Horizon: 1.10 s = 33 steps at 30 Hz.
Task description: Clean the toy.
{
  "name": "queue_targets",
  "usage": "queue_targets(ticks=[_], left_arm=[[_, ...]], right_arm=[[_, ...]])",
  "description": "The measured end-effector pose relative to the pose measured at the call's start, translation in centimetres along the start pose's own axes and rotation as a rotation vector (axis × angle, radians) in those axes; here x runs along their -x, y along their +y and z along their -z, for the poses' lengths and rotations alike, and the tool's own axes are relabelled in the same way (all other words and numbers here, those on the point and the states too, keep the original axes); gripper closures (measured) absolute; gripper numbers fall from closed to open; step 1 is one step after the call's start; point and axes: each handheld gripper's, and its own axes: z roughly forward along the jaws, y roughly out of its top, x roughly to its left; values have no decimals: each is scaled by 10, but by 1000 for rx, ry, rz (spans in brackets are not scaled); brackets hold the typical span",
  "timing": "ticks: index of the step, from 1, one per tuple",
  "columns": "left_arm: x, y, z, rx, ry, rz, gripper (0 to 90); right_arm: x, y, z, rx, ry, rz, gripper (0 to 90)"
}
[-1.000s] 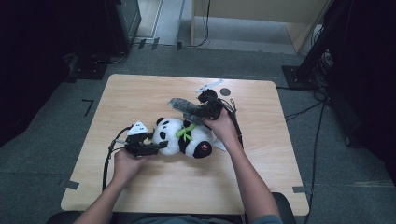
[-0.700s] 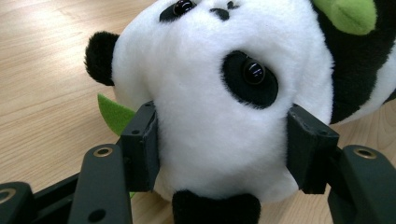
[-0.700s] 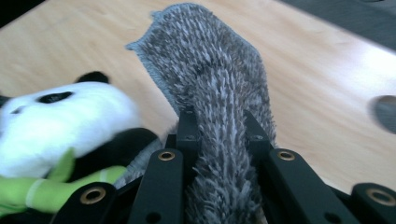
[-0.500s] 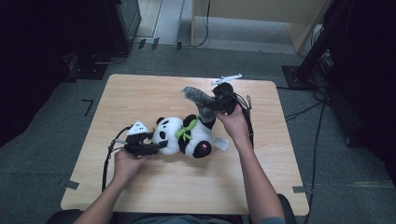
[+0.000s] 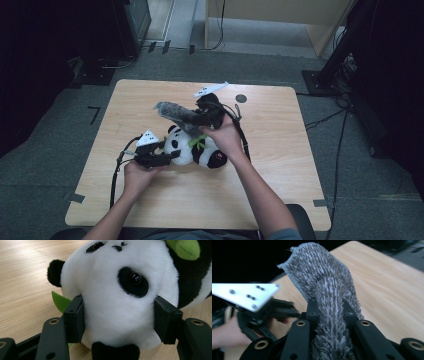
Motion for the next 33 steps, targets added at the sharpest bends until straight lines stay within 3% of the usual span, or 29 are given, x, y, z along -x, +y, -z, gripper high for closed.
queue_targets(ticks=[3,7,9,11,14,17,21,28,31,33], left_arm=[[1,0,1,-5,5,-9,365],[2,0,0,-9,9,0,365],[1,0,0,-12,7,12,367],[1,1,0,-16,6,12,368],[1,1,0,-19,1,13,369],[1,2,0,-26,4,9,369],[0,2,0,-29,-1,17,371],[0,3,0,-39,-5,14,372],[-1,3,0,-40,-8,12,371],[-2,3,0,-41,-12,18,371]], right_arm=[[-3,-3,-19,-22,63,-9,754],[12,-15,-43,-121,44,-56,753],[21,-22,-47,-121,33,-70,753],[28,-24,-45,-118,24,-100,749],[36,-25,-39,-155,-82,-82,743],[47,-28,-34,-174,-80,-121,740],[55,-30,-27,-195,-129,-136,723],[68,-32,-8,-170,-218,-144,741],[78,-35,3,-147,-198,-188,744],[82,-37,9,-142,-240,-191,750]])
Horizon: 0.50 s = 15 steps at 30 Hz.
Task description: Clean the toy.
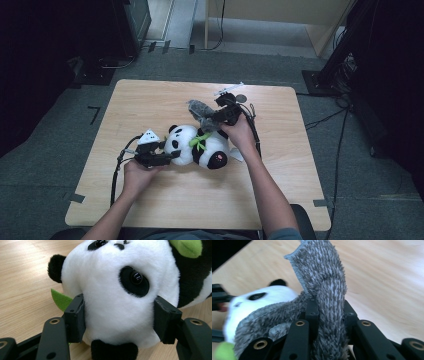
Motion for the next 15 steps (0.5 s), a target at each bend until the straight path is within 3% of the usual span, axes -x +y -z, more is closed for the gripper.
queue_targets(ticks=[2,4,9,15], left_arm=[[-1,0,0,1,-4,-2,370],[-1,-1,0,3,-7,-5,368],[-1,0,0,3,-9,-6,367],[-2,0,0,8,-12,-2,361]], right_arm=[[6,-1,7,8,-50,1,756],[12,-3,15,22,-69,-9,758],[22,-6,40,111,-69,-46,759],[19,-8,69,196,-40,-49,754]])
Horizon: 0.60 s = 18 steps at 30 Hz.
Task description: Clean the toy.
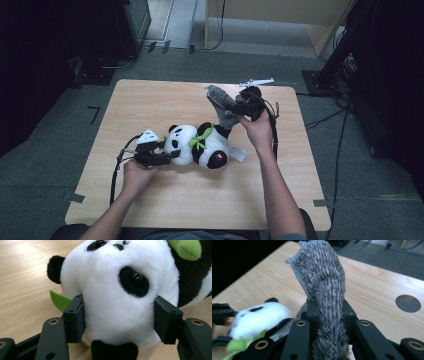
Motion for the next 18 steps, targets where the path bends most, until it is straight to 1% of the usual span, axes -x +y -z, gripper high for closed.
queue_targets(ticks=[3,5,6,7,10,11,13,14,16,17,18], left_arm=[[-1,1,0,-3,-3,3,359],[-1,2,0,-10,-6,11,358],[-1,3,0,-14,-6,10,358],[-1,3,0,-16,-6,11,356],[-1,4,0,-23,-10,12,350],[-1,4,0,-23,-12,14,349],[-2,4,0,-24,-12,14,347],[-2,5,0,-24,-14,20,346],[-3,5,-1,-22,-20,29,344],[-3,5,-1,-24,-23,33,344],[-4,5,-1,-25,-24,35,344]], right_arm=[[-4,-2,12,26,32,-10,752],[-6,-6,16,33,57,-11,751],[-8,-10,17,26,65,-10,749],[-11,-13,18,18,63,-5,747],[-16,-24,14,-6,51,34,741],[-16,-29,12,-18,43,53,740],[-16,-38,7,-22,24,102,723],[-15,-42,4,-22,22,112,711],[-13,-48,-1,-4,44,108,666],[-12,-50,-3,-4,48,112,661],[-13,-52,-5,-7,28,130,658]])
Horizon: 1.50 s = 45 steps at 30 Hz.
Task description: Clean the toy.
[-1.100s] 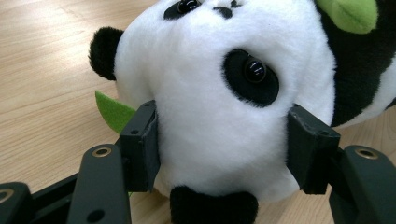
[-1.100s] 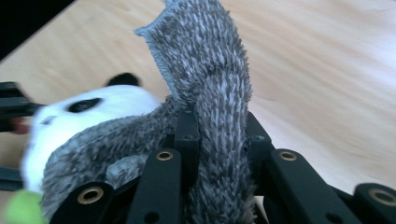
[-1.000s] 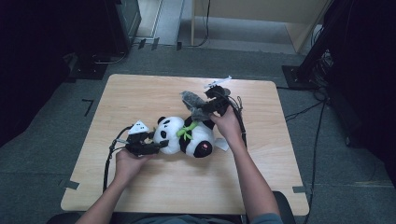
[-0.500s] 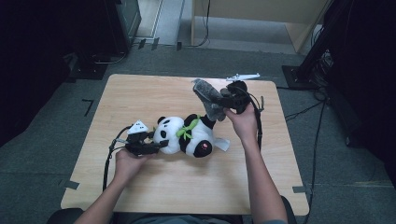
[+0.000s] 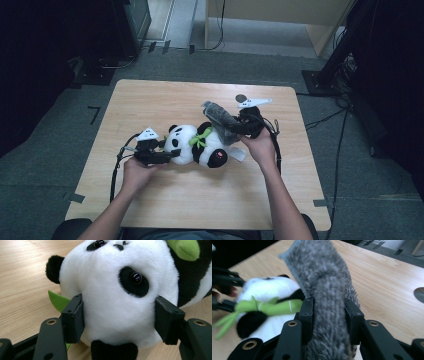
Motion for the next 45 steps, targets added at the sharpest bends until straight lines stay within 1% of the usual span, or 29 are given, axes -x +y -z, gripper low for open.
queue_targets(ticks=[1,3,6,7,14,16,18,20,22,24,26,29,32,35,37,38,40,41,45], left_arm=[[0,0,0,-1,0,0,344],[0,1,0,-4,4,0,344],[1,1,0,-8,9,1,344],[1,1,0,-8,9,2,344],[0,1,0,-5,1,-1,337],[-1,1,0,-5,-3,0,334],[-1,1,0,-4,-6,-4,330],[-1,1,0,-3,-6,-4,329],[-1,1,0,-2,-6,-5,328],[-2,0,0,1,-9,-7,326],[-2,0,0,4,-9,-9,324],[-1,-1,-1,10,-11,-5,320],[-1,-1,-1,12,-12,-7,314],[-2,-1,-1,13,-13,-6,311],[-2,-1,-1,14,-14,-7,310],[-2,-1,-1,15,-17,-6,310],[-2,-1,-1,13,-19,-5,310],[-3,-1,-1,14,-20,-4,309],[-3,-1,-1,15,-21,2,310]], right_arm=[[0,-1,0,-4,-13,14,657],[2,-1,1,-15,-27,13,672],[6,-3,5,-38,-20,-23,707],[8,-4,6,-41,-19,-28,713],[20,-16,12,-60,-43,-79,730],[24,-19,13,-74,-66,-88,730],[29,-22,14,-101,-94,-93,734],[32,-24,16,-111,-104,-108,737],[34,-22,20,-96,-109,-112,737],[33,-19,27,-68,-112,-104,737],[29,-13,35,-38,-109,-103,736],[22,-4,45,11,-93,-80,736],[13,3,50,41,-67,-59,736],[3,7,43,47,-32,-40,724],[1,7,34,31,-19,-33,719],[2,5,26,12,-11,-35,714],[4,2,16,-25,-14,-47,703],[5,0,11,-33,-10,-51,701],[9,-4,8,-50,-31,-57,712]])
